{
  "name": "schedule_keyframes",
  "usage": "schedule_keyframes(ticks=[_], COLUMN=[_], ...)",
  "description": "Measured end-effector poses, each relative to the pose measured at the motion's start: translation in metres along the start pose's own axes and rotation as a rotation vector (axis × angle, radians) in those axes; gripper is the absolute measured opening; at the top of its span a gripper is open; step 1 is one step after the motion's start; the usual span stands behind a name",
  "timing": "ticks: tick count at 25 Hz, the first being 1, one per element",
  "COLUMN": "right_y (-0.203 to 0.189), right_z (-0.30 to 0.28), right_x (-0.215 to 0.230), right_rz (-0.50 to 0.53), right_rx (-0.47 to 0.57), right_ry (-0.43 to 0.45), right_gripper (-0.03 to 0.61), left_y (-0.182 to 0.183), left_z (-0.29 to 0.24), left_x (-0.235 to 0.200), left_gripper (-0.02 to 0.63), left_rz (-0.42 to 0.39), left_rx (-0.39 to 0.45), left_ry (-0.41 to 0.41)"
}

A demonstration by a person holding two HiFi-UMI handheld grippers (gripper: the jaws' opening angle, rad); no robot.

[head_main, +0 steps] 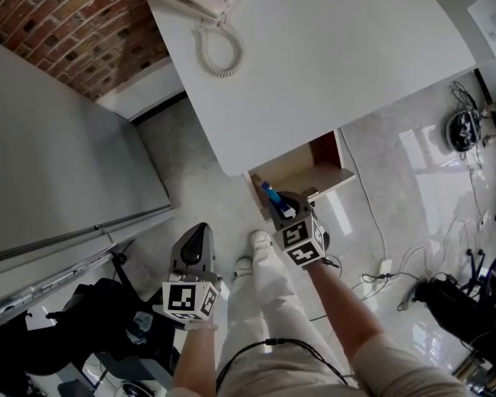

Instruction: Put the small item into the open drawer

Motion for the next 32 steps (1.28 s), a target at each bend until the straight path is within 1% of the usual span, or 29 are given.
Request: schedule_keyframes(ticks=[11, 32], right_y=[-0.004, -0.003], right_z=[-0.01, -0.009], right_x=[-0.004, -0.012], right_rz=[0.012, 0.005], right_rx=[-0.018, -0.002], right_ry=[0.01, 0.012], right_gripper=[0.084, 0.1], left_y=[-0.005, -0.009], left_z=[0.007, 0.018], left_x=[-0.004, -0.007], left_gripper=[0.005, 0.005], left_rz=[0.008, 0.02], left_rx=[-0.009, -0.007], left_ry=[0.017, 0.035])
Point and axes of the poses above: the fingertips, and each gripper's own axes: z backward along the fingers, x to its right, y out of its top, the point moved 9 cm from there along z, backward along the fingers, and after that the axes turned 15 degrees about x, right-handed, at the moved point
